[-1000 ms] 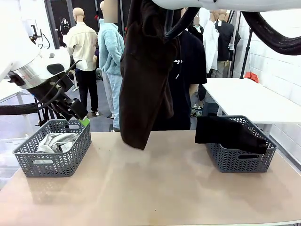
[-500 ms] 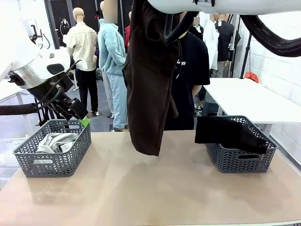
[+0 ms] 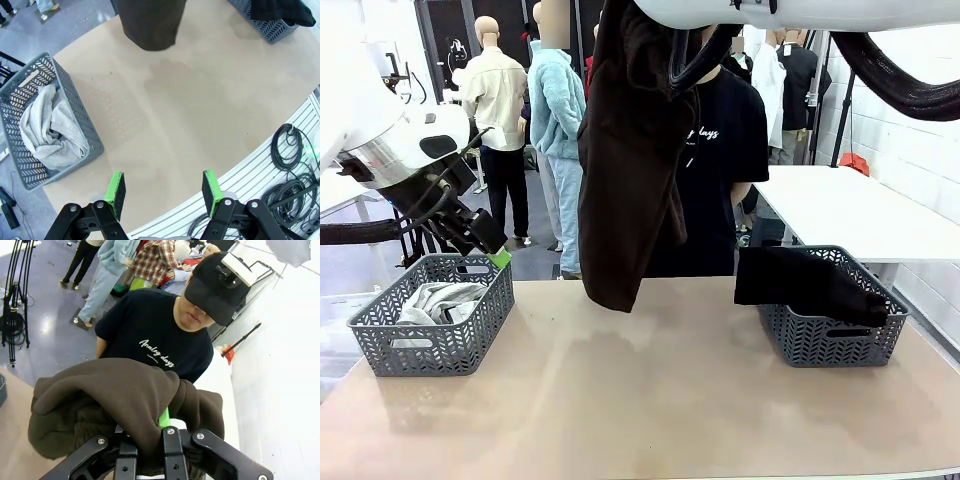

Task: Sort the tops and bottoms.
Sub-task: Lift clothes from the center of the table with your right hand.

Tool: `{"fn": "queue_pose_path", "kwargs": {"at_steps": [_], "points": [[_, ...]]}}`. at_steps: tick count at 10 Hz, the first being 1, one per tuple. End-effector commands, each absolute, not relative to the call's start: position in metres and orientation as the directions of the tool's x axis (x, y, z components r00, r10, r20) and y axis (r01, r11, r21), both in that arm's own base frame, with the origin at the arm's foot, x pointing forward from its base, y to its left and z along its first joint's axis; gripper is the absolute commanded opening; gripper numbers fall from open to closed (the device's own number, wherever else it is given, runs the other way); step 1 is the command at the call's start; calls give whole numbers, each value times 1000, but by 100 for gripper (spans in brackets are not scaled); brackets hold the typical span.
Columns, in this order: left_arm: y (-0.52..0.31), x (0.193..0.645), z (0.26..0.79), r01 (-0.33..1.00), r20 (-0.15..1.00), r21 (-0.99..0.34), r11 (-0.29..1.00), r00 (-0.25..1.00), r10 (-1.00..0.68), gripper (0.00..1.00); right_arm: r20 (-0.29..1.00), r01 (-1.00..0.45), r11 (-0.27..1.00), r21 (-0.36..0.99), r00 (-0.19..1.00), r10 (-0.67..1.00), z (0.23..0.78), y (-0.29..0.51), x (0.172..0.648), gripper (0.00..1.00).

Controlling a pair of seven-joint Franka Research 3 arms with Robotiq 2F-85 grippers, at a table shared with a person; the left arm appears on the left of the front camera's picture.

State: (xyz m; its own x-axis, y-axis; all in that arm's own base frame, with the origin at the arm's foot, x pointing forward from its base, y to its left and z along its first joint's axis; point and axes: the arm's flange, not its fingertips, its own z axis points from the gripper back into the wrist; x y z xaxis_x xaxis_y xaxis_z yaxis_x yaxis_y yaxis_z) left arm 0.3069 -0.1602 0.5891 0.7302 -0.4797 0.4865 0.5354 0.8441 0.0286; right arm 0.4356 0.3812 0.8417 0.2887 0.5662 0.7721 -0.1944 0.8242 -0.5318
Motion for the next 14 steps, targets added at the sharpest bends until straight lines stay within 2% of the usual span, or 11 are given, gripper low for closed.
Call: {"fn": "queue_pose_path", "kwargs": {"at_steps": [1,14], "points": [[-160,309,590,534,491,28,845,729,-477,80,780,-190,830,-524,283,558,848,378,433,0],[-160,309,590,534,491,28,845,729,-477,80,780,-190,830,-524,283,558,848,378,433,0]]}}
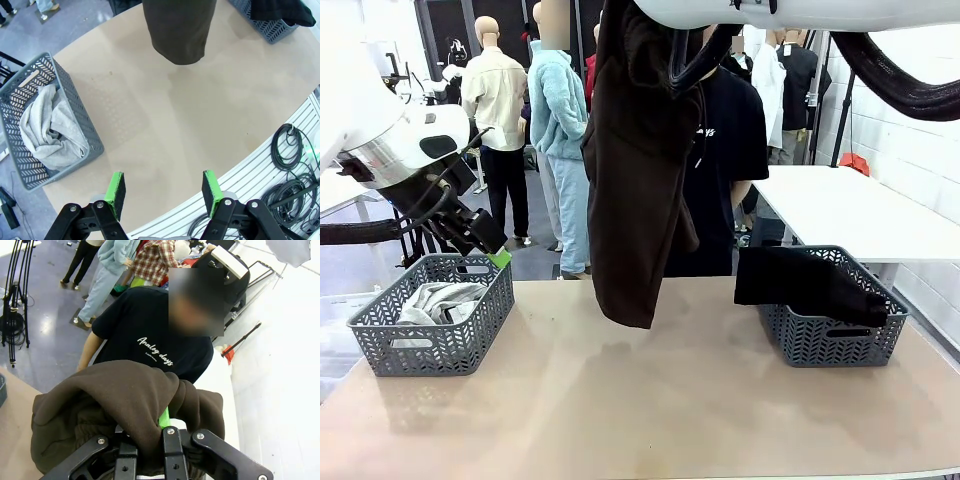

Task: Sort the tops and bottoms.
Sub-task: Lift clothes from the center of the table with your right hand, then sort the clothes according to human instructions.

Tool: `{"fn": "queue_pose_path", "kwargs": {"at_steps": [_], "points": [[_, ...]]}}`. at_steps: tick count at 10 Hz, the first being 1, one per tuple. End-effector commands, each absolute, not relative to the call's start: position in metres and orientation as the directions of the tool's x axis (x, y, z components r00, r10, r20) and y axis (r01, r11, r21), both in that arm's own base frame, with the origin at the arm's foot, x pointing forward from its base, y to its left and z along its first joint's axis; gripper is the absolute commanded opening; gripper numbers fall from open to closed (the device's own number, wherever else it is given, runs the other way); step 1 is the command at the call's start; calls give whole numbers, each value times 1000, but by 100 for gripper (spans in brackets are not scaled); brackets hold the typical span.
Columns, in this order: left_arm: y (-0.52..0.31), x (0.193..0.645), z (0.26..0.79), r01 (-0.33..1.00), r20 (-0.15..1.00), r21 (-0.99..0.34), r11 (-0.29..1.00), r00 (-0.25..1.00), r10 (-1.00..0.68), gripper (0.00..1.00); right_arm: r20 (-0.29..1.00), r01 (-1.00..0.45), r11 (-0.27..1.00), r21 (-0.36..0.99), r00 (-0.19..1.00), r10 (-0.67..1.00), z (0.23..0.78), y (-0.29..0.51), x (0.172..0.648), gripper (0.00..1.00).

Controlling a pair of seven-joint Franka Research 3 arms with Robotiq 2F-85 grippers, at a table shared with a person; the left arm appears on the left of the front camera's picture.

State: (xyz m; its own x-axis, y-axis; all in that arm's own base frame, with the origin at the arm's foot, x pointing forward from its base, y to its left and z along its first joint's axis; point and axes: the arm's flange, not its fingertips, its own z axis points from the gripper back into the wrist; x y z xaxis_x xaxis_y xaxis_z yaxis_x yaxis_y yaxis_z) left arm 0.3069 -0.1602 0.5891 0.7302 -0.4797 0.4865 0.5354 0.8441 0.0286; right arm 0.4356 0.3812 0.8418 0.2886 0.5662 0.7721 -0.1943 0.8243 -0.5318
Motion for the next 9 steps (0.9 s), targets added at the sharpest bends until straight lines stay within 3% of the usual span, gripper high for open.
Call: {"fn": "queue_pose_path", "kwargs": {"at_steps": [1,9], "points": [[-160,309,590,534,491,28,845,729,-477,80,780,-190,830,-524,283,558,848,378,433,0],[-160,309,590,534,491,28,845,729,-477,80,780,-190,830,-524,283,558,848,378,433,0]]}}
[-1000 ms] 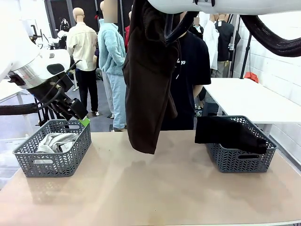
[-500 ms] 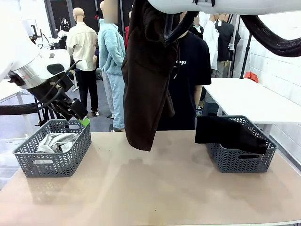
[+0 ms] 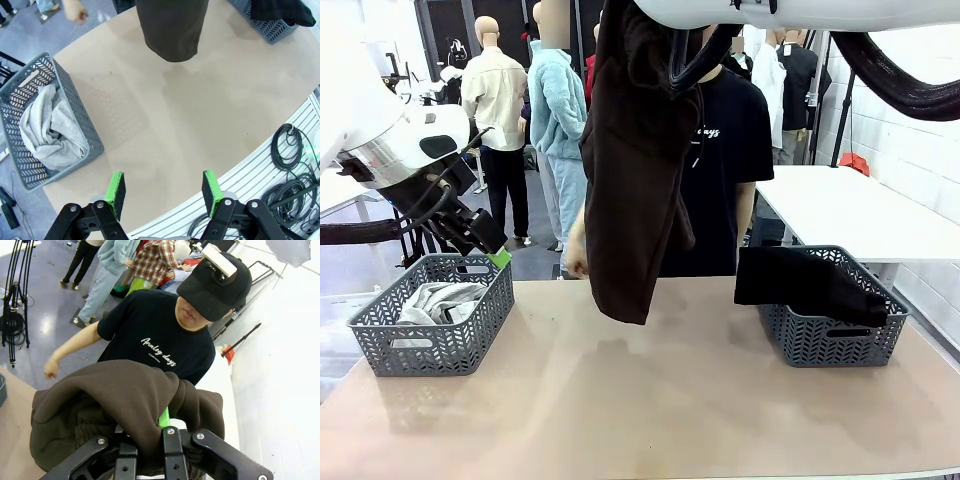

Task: Sort the tops and bottoms.
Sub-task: Sort the clothes according to human instructions.

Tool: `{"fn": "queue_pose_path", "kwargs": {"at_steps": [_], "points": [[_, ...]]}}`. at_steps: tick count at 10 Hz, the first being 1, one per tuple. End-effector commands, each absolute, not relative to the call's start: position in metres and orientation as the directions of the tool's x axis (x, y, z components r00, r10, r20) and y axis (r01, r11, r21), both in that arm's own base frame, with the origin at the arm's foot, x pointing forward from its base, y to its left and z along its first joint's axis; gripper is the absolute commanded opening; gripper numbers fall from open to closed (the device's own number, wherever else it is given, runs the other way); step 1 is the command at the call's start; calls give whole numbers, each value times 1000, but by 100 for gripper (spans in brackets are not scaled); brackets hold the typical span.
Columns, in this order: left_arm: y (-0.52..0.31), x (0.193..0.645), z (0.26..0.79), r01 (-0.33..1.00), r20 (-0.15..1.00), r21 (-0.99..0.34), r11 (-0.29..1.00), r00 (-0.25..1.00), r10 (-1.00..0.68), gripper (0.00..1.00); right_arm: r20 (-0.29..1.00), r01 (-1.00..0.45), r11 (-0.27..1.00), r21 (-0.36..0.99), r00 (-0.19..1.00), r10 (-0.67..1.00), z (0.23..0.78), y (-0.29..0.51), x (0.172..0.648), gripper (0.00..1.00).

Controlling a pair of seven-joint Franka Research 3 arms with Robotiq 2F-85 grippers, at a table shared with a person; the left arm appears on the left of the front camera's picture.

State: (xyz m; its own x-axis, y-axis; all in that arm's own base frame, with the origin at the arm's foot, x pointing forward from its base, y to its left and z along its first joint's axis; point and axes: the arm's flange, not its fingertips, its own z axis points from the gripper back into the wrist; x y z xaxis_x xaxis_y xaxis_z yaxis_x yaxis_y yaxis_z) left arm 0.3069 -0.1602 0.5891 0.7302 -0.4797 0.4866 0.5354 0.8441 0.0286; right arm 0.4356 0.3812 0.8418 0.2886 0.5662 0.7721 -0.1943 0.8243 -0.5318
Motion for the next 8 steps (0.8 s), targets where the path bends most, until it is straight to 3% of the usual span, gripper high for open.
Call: {"fn": "queue_pose_path", "kwargs": {"at_steps": [1,8], "points": [[-160,309,590,534,491,28,845,729,-477,80,780,-190,830,-524,283,558,848,378,433,0],[-160,309,590,534,491,28,845,729,-477,80,780,-190,830,-524,283,558,848,378,433,0]]}}
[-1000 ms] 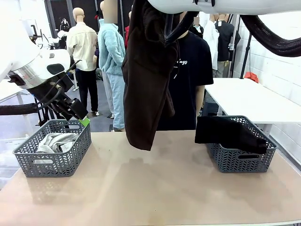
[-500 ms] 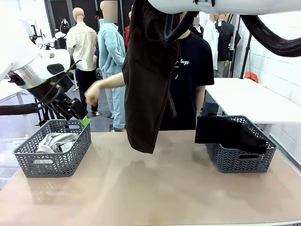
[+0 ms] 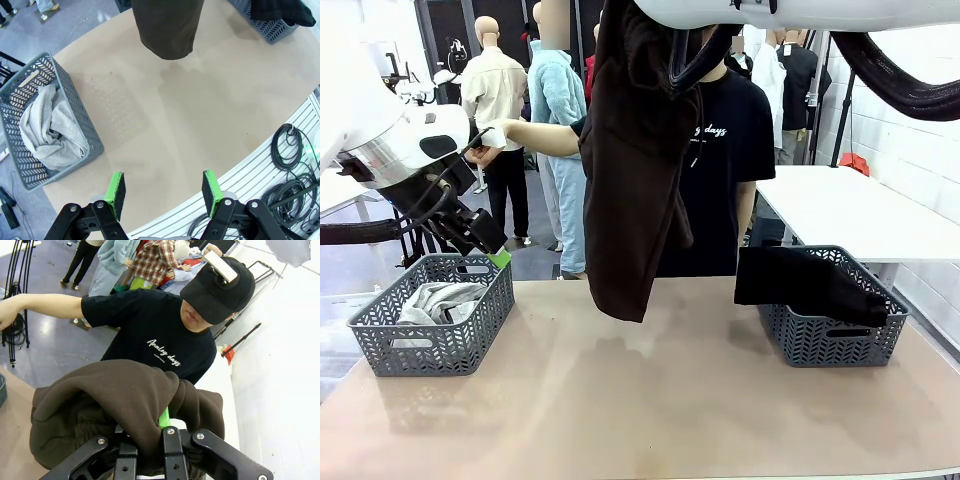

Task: Sort the tops and bottoms.
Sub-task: Sort the clothes according to human instructions.

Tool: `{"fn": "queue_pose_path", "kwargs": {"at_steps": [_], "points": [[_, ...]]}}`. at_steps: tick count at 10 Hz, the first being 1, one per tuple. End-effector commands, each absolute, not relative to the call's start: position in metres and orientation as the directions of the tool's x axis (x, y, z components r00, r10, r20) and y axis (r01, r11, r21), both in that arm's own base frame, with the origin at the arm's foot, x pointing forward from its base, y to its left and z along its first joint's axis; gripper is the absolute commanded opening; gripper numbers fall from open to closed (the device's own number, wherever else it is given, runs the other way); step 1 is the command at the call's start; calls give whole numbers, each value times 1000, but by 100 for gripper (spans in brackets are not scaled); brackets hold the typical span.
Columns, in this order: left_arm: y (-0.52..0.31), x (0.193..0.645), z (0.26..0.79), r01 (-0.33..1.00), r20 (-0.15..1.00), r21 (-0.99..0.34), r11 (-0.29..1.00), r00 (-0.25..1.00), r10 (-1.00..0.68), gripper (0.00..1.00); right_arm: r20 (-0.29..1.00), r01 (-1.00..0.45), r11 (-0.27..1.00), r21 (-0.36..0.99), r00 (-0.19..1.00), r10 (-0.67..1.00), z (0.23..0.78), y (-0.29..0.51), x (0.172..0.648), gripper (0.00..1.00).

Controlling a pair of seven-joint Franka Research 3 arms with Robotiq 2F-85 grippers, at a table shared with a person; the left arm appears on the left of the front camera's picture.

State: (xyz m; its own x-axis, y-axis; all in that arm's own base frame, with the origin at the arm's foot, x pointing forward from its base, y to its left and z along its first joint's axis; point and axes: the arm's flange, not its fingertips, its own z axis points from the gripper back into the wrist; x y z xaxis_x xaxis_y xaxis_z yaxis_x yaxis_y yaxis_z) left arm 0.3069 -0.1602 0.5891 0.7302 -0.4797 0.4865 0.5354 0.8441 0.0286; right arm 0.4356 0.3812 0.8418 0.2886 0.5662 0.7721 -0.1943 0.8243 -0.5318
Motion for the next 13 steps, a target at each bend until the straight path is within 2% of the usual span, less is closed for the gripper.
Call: {"fn": "queue_pose_path", "kwargs": {"at_steps": [1,13], "points": [[-160,309,590,534,491,28,845,729,-477,80,780,-190,830,-524,283,558,848,378,433,0],[-160,309,590,534,491,28,845,729,-477,80,780,-190,830,-524,283,558,848,378,433,0]]}}
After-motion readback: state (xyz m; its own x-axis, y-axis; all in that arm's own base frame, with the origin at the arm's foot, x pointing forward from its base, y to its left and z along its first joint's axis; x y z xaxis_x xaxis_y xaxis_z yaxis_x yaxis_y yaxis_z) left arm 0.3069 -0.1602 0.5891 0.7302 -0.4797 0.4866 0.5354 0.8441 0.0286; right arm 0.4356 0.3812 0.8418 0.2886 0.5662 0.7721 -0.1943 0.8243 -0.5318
